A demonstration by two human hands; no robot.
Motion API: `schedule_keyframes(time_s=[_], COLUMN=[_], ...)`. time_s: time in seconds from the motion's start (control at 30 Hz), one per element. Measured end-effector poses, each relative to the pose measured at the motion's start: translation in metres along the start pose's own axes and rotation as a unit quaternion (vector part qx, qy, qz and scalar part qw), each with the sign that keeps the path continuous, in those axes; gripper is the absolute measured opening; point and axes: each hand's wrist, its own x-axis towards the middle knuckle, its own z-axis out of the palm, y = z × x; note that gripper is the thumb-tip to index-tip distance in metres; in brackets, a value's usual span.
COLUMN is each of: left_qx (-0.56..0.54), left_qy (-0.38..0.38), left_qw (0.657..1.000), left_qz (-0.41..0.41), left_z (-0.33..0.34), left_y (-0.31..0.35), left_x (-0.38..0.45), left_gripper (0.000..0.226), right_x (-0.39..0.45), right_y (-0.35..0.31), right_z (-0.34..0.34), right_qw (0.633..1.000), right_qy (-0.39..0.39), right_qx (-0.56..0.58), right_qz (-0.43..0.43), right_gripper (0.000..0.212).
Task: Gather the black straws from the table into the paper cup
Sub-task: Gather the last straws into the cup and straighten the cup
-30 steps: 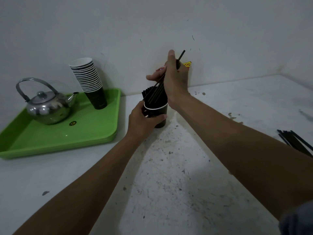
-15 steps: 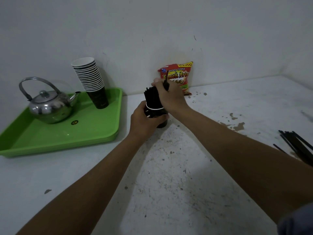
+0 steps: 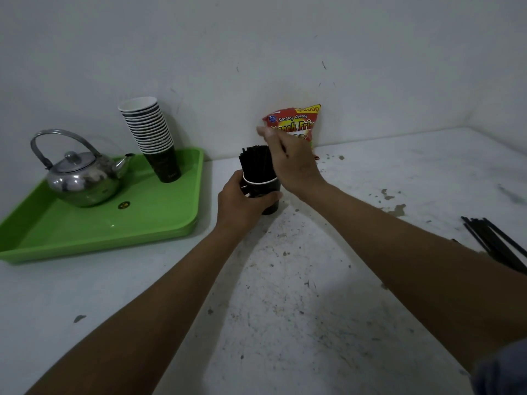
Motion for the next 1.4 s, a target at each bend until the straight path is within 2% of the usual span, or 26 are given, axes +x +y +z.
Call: schedule_keyframes(time_s=[0.1, 0.2, 0.3, 0.4, 0.53, 0.63, 0.77, 0.87, 1.07, 1.3, 1.4], left_qx=[0.006, 0.011, 0.020, 0.080, 0.190, 0.264, 0.307, 0.313, 0.304, 0.319, 0.346], left_qy=[0.004, 0.006, 0.000, 0.022, 0.068, 0.070, 0.024, -0.014, -0.114, -0.213, -0.251], left_qw=[1.000, 1.000, 1.000, 0.997, 0.976, 0.951, 0.931, 0.923, 0.921, 0.904, 0.890], left_qz=[0.007, -0.004, -0.014, -0.004, 0.083, 0.147, 0.194, 0.222, 0.215, 0.189, 0.161], left_z=[0.002, 0.002, -0.001, -0.006, -0.013, -0.008, 0.016, 0.043, 0.112, 0.180, 0.194], left_y=[0.000, 0.001, 0.004, 0.011, 0.030, 0.041, 0.057, 0.070, 0.084, 0.090, 0.095], left_x=[-0.001, -0.003, -0.010, -0.023, -0.039, -0.053, -0.079, -0.097, -0.127, -0.146, -0.142], left_gripper=[0.064, 0.068, 0.089, 0.109, 0.095, 0.085, 0.080, 0.076, 0.073, 0.074, 0.078], right_x=[-0.007, -0.009, -0.015, -0.026, -0.049, -0.074, -0.113, -0.141, -0.186, -0.218, -0.216], right_y=[0.006, 0.002, -0.003, -0.002, 0.002, 0.008, 0.017, 0.025, 0.047, 0.074, 0.077], right_z=[-0.003, -0.008, -0.017, -0.033, -0.061, -0.086, -0.126, -0.160, -0.229, -0.284, -0.295], right_qw=[0.997, 0.991, 0.992, 0.994, 0.996, 0.992, 0.975, 0.966, 0.932, 0.876, 0.869], right_qy=[-0.077, -0.126, -0.121, -0.106, -0.079, -0.074, -0.085, -0.064, -0.042, -0.103, -0.096], right_qx=[-0.015, 0.015, 0.028, 0.015, -0.021, -0.088, -0.194, -0.227, -0.307, -0.356, -0.350], right_qz=[0.005, 0.030, 0.026, 0.032, 0.044, 0.045, 0.071, 0.106, 0.190, 0.308, 0.337], right_gripper=[0.045, 0.049, 0.050, 0.048, 0.046, 0.051, 0.060, 0.061, 0.070, 0.108, 0.099])
